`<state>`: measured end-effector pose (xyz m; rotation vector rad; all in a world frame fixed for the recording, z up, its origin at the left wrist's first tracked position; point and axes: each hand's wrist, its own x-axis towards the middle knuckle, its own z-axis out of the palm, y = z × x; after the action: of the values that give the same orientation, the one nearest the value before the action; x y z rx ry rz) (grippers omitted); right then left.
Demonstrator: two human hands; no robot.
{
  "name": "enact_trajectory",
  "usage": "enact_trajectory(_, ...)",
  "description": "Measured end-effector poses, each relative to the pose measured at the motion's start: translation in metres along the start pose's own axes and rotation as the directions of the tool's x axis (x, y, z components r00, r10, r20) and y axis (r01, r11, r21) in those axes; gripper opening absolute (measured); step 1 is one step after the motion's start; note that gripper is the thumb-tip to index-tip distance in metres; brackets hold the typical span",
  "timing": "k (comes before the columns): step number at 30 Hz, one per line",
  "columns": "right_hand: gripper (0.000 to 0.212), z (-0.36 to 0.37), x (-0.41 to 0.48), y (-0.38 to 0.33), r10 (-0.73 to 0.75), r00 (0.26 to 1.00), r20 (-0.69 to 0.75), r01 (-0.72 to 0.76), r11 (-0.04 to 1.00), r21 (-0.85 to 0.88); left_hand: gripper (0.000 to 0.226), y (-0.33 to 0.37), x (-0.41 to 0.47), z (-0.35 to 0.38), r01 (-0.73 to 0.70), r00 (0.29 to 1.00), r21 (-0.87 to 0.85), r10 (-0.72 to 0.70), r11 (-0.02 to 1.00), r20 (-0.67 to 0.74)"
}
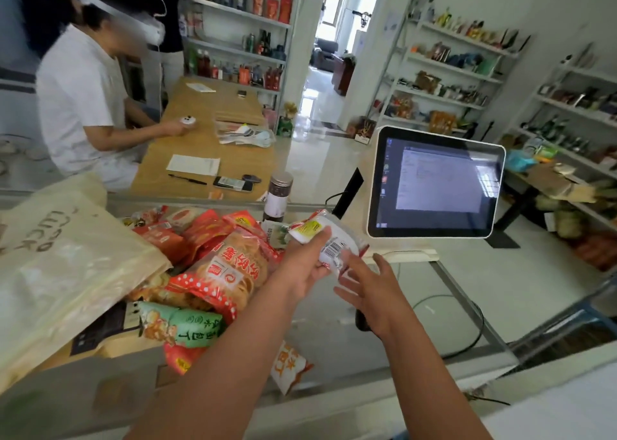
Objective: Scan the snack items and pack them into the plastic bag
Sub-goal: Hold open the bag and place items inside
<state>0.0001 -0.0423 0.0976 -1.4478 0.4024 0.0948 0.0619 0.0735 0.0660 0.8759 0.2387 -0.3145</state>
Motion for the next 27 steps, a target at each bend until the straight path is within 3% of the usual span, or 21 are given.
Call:
enact_trajectory(2, 0.051, -0.003, 0.005, 0.003, 0.142, 0.981, 0.129, -0.156, 0.982, 0.107, 0.030, -0.004, -0.002, 0.004, -0.063, 0.998, 0.024, 0.063, 0.998, -0.013)
enact_trajectory(10, 0.012, -0.037, 0.030, 0.009, 0.161, 0.937, 0.311, -0.225, 0.958, 0.180, 0.004, -0.020, 0.003, 0.028, -0.140, 0.986, 0.122, 0.149, 0.983, -0.068)
enact_trajectory(17, 0.010, -0.064, 0.046, 0.019, 0.147, 0.930, 0.335, -0.239, 0.938, 0.253, 0.009, -0.032, 0.018, 0.048, -0.134, 0.979, 0.147, 0.154, 0.980, -0.136)
enact_trajectory(23, 0.008, -0.081, 0.055, 0.030, 0.211, 0.908, 0.362, -0.276, 0.951, 0.137, 0.008, -0.050, 0.024, 0.046, -0.116, 0.964, 0.209, 0.161, 0.971, -0.213)
enact_trajectory(27, 0.010, -0.089, 0.055, 0.035, 0.247, 0.882, 0.400, -0.330, 0.931, 0.153, 0.013, -0.063, 0.028, 0.045, -0.107, 0.930, 0.242, 0.183, 0.964, -0.318)
